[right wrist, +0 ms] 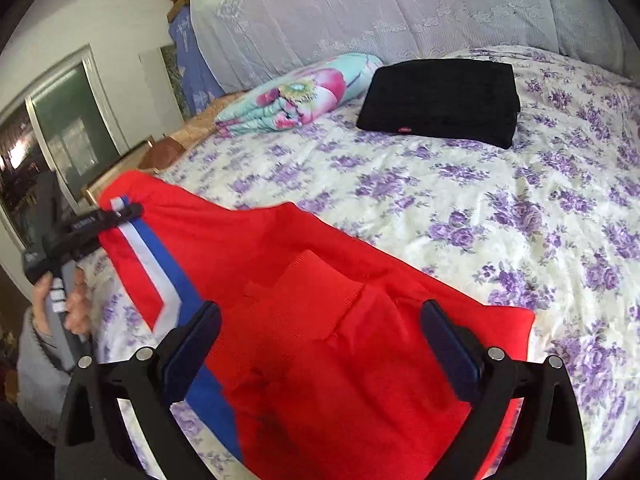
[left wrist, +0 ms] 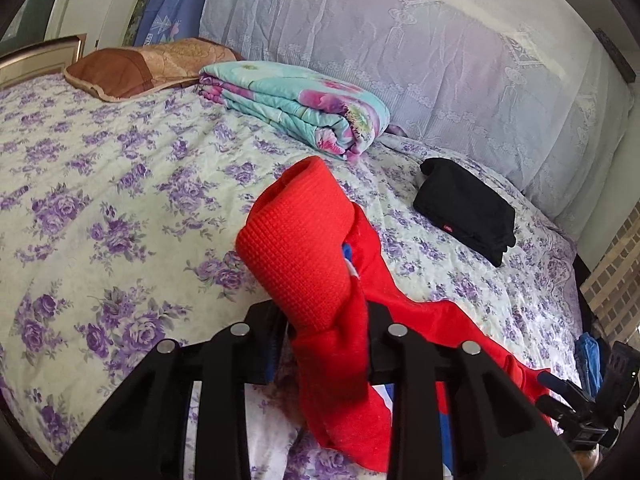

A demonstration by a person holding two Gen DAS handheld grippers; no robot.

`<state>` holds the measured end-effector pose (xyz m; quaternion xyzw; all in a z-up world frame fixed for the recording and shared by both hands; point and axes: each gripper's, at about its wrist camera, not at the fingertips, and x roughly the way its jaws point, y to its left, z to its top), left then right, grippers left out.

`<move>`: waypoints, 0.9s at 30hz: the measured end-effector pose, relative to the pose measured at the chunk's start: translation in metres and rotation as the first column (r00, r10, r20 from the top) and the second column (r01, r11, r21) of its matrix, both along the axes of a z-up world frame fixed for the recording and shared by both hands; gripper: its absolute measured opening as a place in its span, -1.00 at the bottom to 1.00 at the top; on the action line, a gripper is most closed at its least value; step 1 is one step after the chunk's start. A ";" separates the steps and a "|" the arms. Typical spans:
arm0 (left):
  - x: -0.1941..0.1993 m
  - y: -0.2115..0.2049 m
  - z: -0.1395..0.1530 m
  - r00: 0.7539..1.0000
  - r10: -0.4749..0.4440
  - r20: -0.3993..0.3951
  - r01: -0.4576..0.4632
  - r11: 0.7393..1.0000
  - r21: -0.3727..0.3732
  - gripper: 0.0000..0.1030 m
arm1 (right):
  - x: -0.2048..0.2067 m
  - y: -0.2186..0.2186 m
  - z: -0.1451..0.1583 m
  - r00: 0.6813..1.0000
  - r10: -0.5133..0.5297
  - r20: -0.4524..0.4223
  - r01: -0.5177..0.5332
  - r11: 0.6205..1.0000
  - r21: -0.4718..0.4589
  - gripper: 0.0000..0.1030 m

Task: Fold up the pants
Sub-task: 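Lift the ribbed cuff higher with the left tool, gathering the pants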

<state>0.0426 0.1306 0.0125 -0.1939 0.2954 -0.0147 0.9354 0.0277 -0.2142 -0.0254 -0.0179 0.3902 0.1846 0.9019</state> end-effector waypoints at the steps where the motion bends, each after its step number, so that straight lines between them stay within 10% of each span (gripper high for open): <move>1: -0.002 -0.003 0.003 1.000 -0.002 0.007 0.002 1.000 0.017 -0.46 | 0.004 0.005 -0.013 0.999 0.018 -0.045 -0.020 0.999 -0.043 0.93; 11: -0.016 -0.047 0.041 0.995 -0.044 0.087 0.028 0.984 0.174 -0.46 | -0.018 -0.032 0.009 0.999 -0.005 0.039 -0.002 0.986 0.168 0.93; 19: -0.025 -0.097 0.064 0.982 -0.122 0.145 0.079 0.959 0.272 -0.46 | -0.033 -0.050 -0.012 0.999 0.016 -0.031 -0.013 0.993 0.114 0.93; 27: -0.033 -0.158 0.075 0.964 -0.207 0.165 0.124 0.905 0.407 -0.46 | -0.047 -0.144 -0.006 0.975 -0.223 -0.024 0.209 0.863 0.461 0.93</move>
